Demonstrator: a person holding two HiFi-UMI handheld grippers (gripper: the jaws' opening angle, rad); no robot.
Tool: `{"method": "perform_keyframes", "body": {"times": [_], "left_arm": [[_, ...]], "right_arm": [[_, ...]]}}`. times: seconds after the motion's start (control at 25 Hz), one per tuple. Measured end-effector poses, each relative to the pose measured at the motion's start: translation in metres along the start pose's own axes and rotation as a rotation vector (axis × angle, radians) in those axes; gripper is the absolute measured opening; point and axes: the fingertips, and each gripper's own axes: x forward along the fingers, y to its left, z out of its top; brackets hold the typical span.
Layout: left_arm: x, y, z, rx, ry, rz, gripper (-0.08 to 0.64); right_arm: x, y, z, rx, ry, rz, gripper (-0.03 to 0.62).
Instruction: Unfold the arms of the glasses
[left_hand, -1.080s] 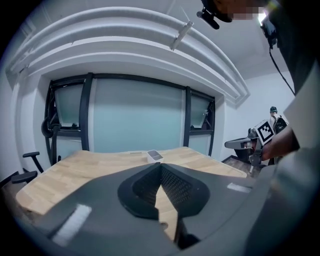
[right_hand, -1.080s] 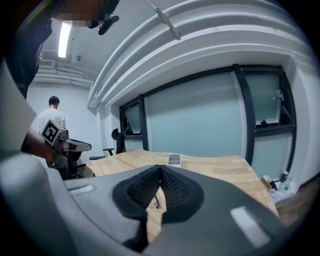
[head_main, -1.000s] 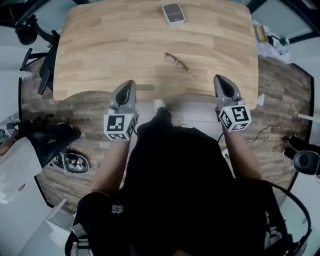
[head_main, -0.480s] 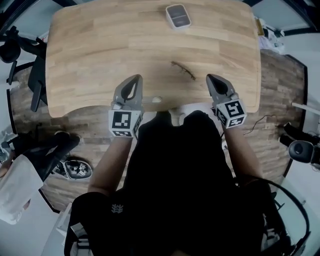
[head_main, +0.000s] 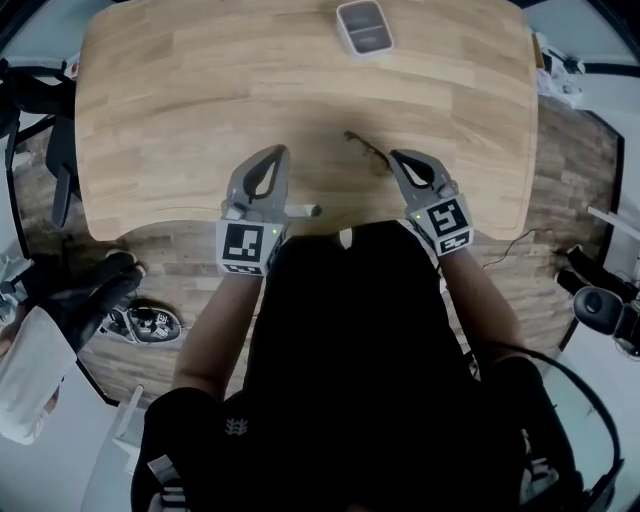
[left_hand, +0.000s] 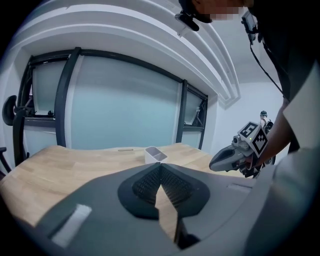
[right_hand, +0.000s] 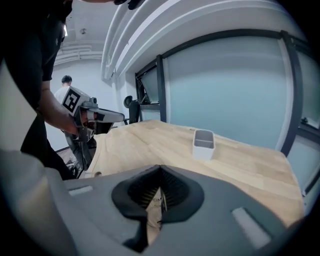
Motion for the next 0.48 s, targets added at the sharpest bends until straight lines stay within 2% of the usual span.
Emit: {"method": "perform_keyframes", "body": {"times": [0.16,0.48], "left_arm": [[0.019,0.001,-0.013,-0.02,0.04,0.027,0.008],[0.034,-0.002,-0.037,-0.042,0.112,0.035,0.008]], "right_arm": [[0.032,0.003,-0.029,-0.015,0.07,0.096,0.016],[0.085,0.001,-0.064,-0.058,0.208,0.173,0.035]]}}
